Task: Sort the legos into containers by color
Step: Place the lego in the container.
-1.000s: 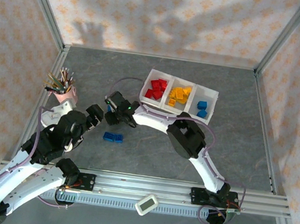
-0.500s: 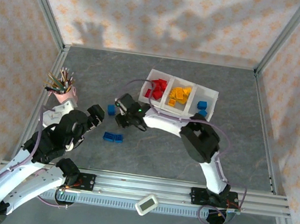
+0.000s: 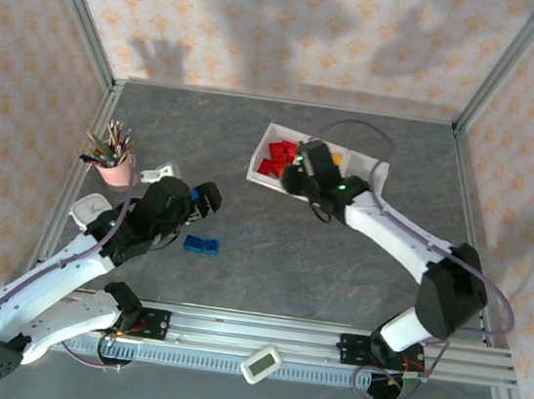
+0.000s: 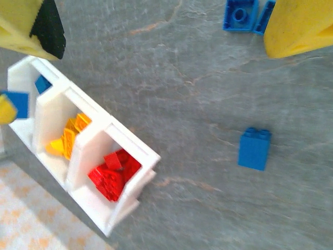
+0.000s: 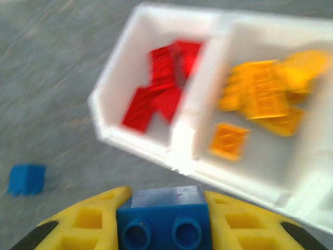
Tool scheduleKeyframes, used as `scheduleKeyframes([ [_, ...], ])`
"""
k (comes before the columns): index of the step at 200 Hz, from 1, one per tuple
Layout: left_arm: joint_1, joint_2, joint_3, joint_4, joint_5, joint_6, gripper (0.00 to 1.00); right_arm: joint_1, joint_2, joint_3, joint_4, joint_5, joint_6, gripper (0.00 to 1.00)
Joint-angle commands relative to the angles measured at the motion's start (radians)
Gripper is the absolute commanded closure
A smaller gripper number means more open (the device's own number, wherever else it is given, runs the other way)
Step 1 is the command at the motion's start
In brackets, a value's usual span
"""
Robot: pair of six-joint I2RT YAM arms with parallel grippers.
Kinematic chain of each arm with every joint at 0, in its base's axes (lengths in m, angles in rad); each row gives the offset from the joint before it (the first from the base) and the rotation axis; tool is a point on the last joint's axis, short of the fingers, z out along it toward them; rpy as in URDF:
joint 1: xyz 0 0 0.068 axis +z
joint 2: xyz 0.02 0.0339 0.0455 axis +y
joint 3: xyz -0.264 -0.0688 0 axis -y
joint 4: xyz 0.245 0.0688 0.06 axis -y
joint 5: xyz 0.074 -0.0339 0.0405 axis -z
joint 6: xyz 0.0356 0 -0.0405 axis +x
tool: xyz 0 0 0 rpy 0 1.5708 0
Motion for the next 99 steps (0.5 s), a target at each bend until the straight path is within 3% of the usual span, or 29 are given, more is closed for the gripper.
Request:
scheduleKeyframes([
  [1, -0.010, 0.059, 0.034, 0.150, 0.091, 0.055, 0.01, -0.114, -0.054, -0.048, -0.046, 0.087, 0.065, 0.70],
  [52, -0.092, 0.232, 0.091, 0.286, 0.110, 0.078, 0.01, -0.303, 0.027, -0.043, 0.059, 0.058, 0.068, 0.70],
  [99, -0.101, 0.301, 0.110, 0.338, 0.116, 0.083, 0.01, -0.365, 0.188, 0.007, 0.146, 0.041, 0.071, 0.70],
])
